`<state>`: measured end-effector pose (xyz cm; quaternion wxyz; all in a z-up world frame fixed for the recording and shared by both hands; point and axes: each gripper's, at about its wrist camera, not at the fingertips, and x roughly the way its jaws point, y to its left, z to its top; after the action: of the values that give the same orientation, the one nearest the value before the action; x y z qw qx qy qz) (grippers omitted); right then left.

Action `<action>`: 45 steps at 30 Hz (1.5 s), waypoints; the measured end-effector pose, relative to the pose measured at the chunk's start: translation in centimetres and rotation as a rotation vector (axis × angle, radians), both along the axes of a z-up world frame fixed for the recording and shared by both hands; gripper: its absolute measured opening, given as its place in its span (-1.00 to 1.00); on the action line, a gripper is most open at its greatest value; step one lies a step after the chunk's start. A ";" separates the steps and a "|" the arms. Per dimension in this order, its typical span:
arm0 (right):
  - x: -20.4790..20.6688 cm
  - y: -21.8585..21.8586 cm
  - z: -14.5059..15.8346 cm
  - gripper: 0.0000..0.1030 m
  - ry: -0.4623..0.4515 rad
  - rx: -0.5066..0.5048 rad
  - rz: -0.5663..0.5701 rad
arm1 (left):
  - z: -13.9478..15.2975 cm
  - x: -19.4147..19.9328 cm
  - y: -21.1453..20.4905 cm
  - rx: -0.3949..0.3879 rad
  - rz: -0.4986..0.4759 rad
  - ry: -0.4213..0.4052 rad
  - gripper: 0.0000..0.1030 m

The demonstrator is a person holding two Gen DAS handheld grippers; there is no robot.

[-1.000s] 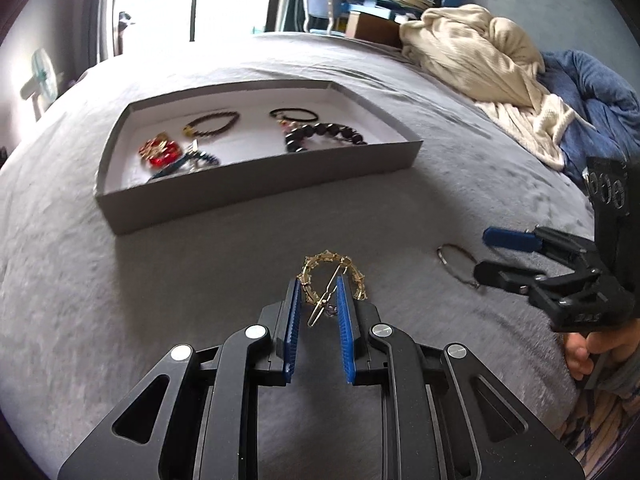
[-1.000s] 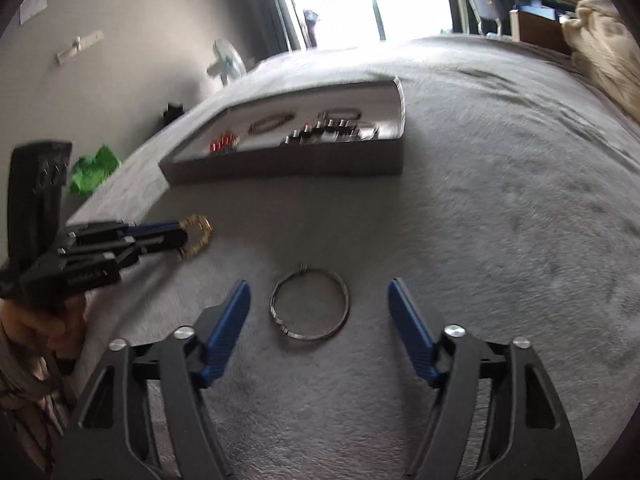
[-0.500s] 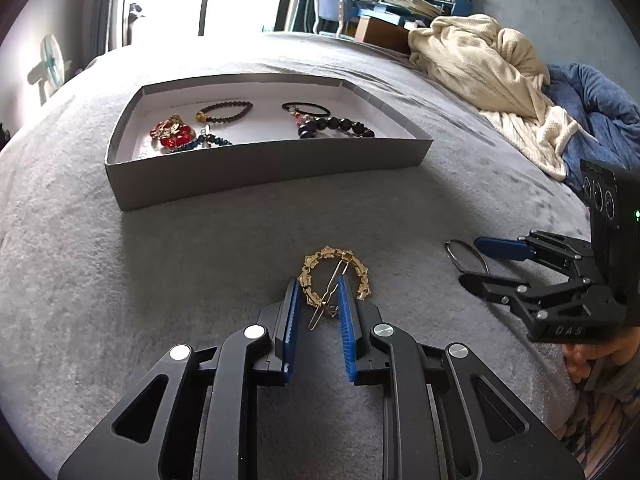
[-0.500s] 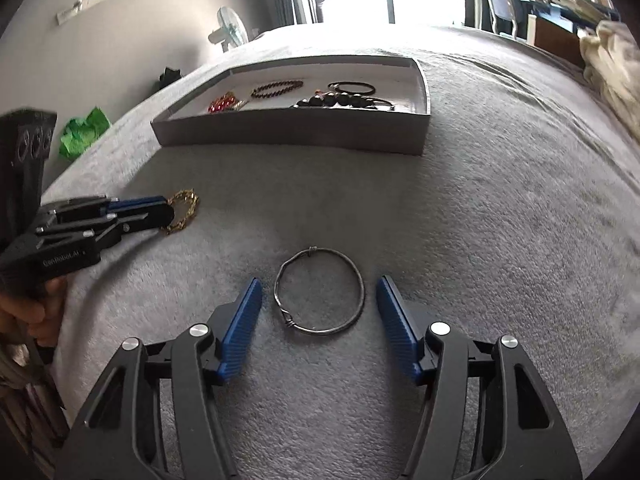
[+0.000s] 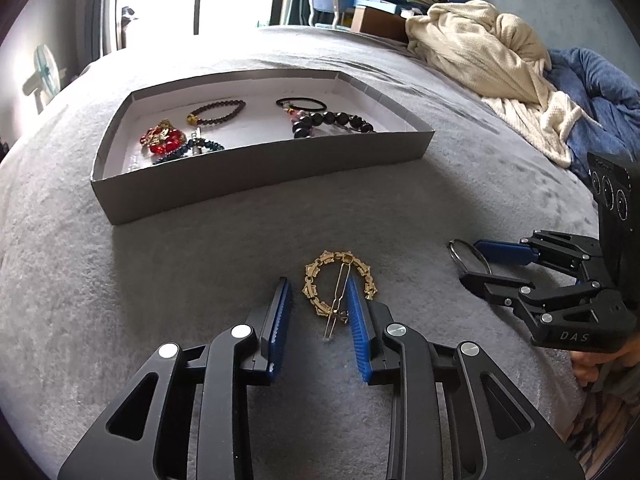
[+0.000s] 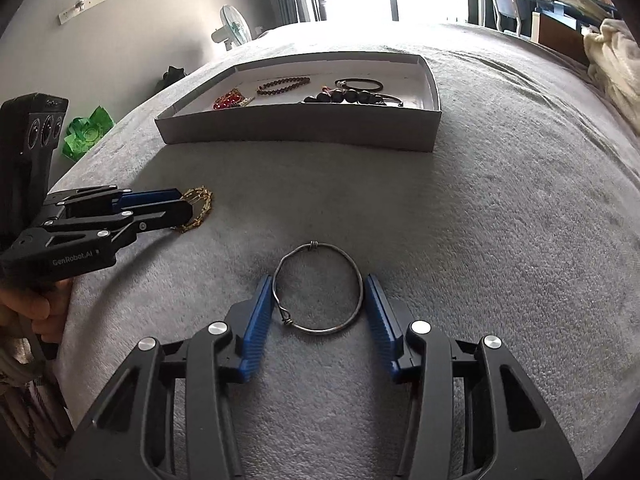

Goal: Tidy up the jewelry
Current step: 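Hold the gold clip in the left tool while the right tool grasps the silver bangle, then carry the gold clip and silver bangle into the tray and open both tools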

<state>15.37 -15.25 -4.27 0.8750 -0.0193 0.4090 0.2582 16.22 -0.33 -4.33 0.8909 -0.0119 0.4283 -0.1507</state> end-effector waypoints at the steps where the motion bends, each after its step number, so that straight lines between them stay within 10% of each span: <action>1: 0.0 0.0 0.0 -0.11 0.000 0.001 0.000 | 0.0 0.0 0.0 0.004 -0.002 0.001 -0.42; 10: 0.0 -0.1 0.0 -0.11 0.000 0.003 0.000 | 0.1 0.4 -0.1 -0.013 -0.016 0.012 -0.30; 16: -0.1 0.0 0.1 -0.11 -0.003 -0.002 -0.001 | 0.9 -0.3 -0.5 -0.017 -0.031 -0.040 0.42; 23: -0.1 -0.1 0.1 -0.11 -0.002 0.000 -0.001 | 1.4 -0.8 -1.0 -0.041 -0.064 -0.059 0.39; 29: -0.2 -0.1 0.0 -0.11 -0.004 -0.002 -0.001 | 0.3 -0.5 -3.4 0.083 -0.113 -0.030 -0.16; 45: 0.9 -0.1 3.1 -0.11 -0.063 0.073 -0.022 | 4.0 -0.6 -1.0 0.051 -0.067 -0.121 -0.18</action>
<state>16.28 -15.39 -1.16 0.8903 0.0088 0.3720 0.2626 15.65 -1.33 -0.29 0.9097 0.0340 0.3774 -0.1699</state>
